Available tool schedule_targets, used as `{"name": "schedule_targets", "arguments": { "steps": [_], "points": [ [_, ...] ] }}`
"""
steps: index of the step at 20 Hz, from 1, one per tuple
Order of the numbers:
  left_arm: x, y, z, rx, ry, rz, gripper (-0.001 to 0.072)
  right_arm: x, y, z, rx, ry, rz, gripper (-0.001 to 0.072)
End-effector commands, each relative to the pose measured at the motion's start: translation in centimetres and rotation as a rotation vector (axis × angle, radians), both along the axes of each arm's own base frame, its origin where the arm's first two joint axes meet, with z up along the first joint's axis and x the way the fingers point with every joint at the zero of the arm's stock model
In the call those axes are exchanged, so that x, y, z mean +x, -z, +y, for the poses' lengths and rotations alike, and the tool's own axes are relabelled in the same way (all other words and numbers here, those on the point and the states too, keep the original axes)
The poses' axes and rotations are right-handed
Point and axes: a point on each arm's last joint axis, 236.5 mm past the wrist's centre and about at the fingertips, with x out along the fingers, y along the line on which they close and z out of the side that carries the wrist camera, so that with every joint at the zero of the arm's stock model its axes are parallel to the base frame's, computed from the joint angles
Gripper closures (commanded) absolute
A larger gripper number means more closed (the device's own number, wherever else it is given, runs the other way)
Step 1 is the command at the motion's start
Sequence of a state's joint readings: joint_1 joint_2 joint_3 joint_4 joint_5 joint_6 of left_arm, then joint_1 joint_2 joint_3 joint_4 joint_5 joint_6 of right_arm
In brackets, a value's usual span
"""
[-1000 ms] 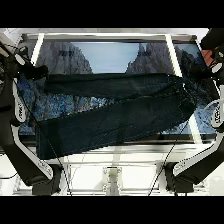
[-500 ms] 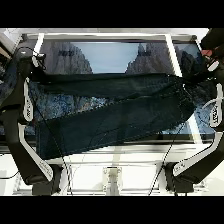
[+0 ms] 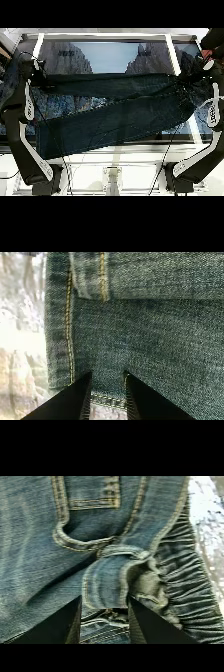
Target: Fold the clothes and pants, and hang the long-sleeved shirts on hangers.
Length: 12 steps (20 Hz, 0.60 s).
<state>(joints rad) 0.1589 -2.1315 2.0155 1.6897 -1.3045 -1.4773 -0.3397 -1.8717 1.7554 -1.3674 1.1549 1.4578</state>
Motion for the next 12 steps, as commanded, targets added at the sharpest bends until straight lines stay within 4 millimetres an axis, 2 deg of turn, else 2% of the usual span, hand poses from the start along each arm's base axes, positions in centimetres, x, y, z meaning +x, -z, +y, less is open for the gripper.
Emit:
{"name": "schedule_targets", "arguments": {
  "steps": [1, 2, 4, 7, 9, 12],
  "points": [
    [-1.1, 1.6, -0.3, -0.007, 0.003, 0.06, 0.0589, 0.3, 0.0, 0.7, 0.005, -0.012, -0.004, 0.0382],
    [-2.1, 2.3, -0.3, -0.014, -0.002, 0.108, 0.0601, 0.2, 0.0, 0.8, 0.006, -0.013, -0.003, 0.0383],
    [-4.3, 3.3, -0.4, -0.025, -0.013, 0.194, 0.0685, 0.1, 0.1, 0.9, 0.01, -0.014, 0.003, 0.0382],
    [-6.9, 3.2, -0.7, -0.04, -0.026, 0.297, 0.0685, 0.0, 0.1, 0.9, 0.011, -0.014, 0.006, 0.0383],
    [-7.4, 2.2, -0.9, -0.043, -0.028, 0.313, 0.0685, -0.1, 0.1, 1.0, 0.013, -0.016, 0.014, 0.0382],
    [-6.9, -0.6, -1.6, -0.037, -0.015, 0.266, 0.0685, -0.6, 0.3, 1.1, 0.018, -0.021, 0.032, 0.0382]
  ]
}}
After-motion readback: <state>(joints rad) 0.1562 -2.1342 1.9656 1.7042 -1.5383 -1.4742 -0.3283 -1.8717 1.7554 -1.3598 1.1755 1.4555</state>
